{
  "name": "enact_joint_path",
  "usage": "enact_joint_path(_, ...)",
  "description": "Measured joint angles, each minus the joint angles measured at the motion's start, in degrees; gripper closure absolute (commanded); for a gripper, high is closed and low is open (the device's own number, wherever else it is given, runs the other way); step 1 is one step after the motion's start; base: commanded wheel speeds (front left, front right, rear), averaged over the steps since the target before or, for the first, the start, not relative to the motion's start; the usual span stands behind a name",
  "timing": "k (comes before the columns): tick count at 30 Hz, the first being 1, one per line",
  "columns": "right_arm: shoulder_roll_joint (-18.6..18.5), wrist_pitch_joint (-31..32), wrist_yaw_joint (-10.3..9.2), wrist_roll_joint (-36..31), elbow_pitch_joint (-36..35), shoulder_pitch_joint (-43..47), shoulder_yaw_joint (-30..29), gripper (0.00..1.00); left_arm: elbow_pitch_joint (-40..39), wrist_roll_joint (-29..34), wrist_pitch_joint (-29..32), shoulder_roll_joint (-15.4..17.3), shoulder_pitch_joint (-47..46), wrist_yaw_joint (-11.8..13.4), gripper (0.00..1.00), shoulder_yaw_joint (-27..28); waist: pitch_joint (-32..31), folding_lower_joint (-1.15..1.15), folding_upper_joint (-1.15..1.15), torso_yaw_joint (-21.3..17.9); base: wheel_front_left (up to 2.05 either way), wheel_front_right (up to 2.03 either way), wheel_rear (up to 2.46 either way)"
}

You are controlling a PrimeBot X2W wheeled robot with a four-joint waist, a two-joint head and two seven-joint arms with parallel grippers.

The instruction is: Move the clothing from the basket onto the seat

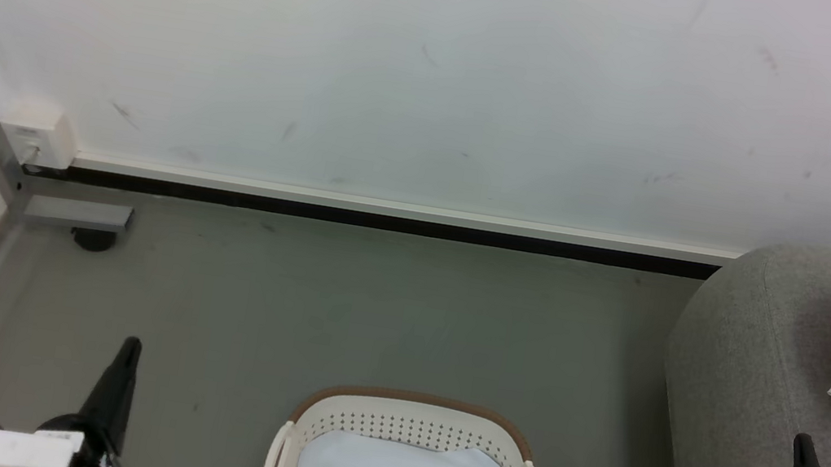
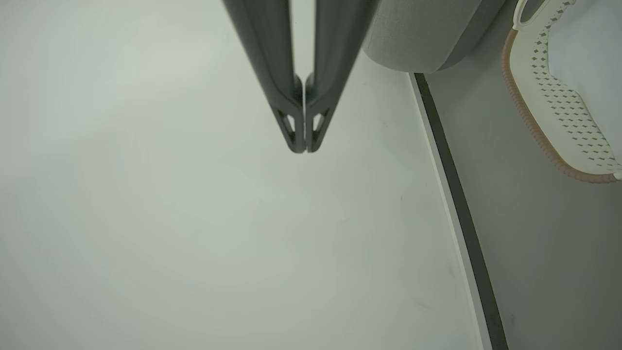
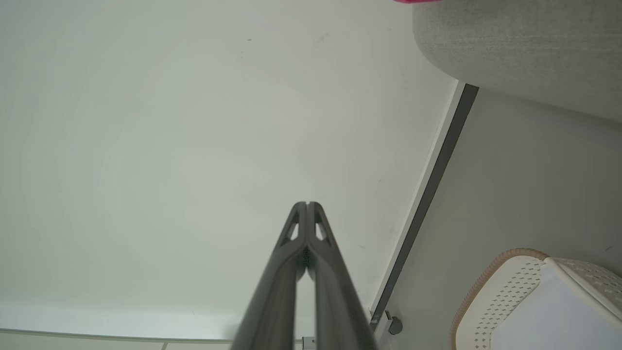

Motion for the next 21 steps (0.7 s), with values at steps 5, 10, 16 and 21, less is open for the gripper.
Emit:
enact_joint_path(5,0.02,0.01,0.00,0.00,-0.01,-0.01,-0.02,1.00,-0.01,0.00,0.00,0.00,-0.01,0.00,1.00,0.00,0.00,0.00,0.00,0.00,0.00,0.00,0.00)
enact_joint_path(10,0.05,0.02,0.00,0.00,-0.01,-0.01,-0.05,1.00,-0.01,0.00,0.00,0.00,-0.01,0.00,1.00,0.00,0.00,0.00,0.00,0.00,0.00,0.00,0.00)
enact_joint_path(16,0.08,0.14,0.00,0.00,-0.01,-0.01,-0.08,1.00,-0.01,0.00,0.00,0.00,-0.01,0.00,1.00,0.00,0.00,0.00,0.00,0.00,0.00,0.00,0.00)
enact_joint_path(21,0.09,0.15,0.00,0.00,-0.01,-0.01,-0.10,1.00,-0.01,0.00,0.00,0.00,-0.01,0.00,1.00,0.00,0.00,0.00,0.00,0.00,0.00,0.00,0.00)
